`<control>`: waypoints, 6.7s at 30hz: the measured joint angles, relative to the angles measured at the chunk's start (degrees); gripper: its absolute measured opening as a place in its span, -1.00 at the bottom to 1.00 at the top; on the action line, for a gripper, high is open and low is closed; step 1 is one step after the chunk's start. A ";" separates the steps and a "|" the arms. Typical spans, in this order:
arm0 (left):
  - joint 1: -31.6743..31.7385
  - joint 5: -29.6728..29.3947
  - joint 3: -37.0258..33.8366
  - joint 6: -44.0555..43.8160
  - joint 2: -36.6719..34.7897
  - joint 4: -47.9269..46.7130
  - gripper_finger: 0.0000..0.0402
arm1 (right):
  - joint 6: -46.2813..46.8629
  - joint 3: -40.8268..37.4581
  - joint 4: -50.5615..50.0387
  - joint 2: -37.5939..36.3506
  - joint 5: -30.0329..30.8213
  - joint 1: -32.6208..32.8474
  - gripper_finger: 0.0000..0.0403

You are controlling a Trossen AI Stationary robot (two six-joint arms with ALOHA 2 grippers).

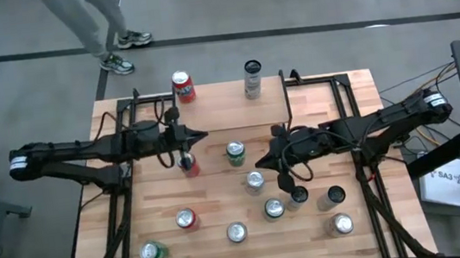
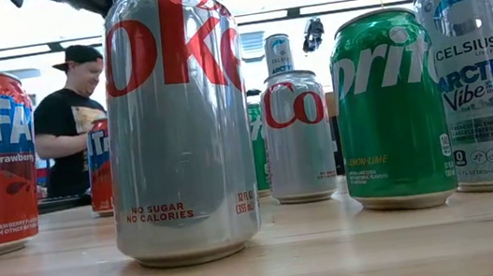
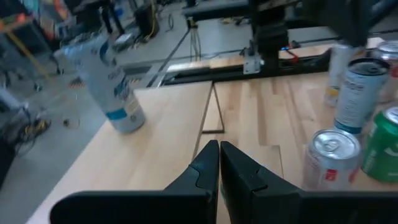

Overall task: Place canned beverage on shelf
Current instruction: Put the silver soda can on the shelf

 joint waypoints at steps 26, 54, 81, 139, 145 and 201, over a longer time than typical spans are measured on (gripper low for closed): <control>-4.30 7.47 -9.67 -2.52 -9.72 10.95 -1.00 | 5.63 16.73 -22.27 14.74 -0.60 0.65 -0.95; -4.17 5.38 -0.66 12.68 -1.59 10.74 -1.00 | 52.37 19.24 -37.54 14.23 -14.10 5.12 -0.95; -4.17 5.46 -0.55 2.45 -0.70 10.40 -1.00 | 51.19 29.47 -59.80 14.47 -7.35 2.19 -0.95; -4.15 -1.77 0.39 2.89 -5.41 0.16 -1.00 | 3.18 11.99 -24.57 15.89 10.06 1.29 -0.60; -4.15 -1.73 0.39 2.72 -5.41 0.16 -1.00 | 5.44 12.81 -23.80 15.96 10.35 1.23 0.08; -4.15 -1.59 0.04 0.08 -4.98 3.26 -1.00 | 6.35 28.71 -36.30 25.51 4.94 1.63 0.42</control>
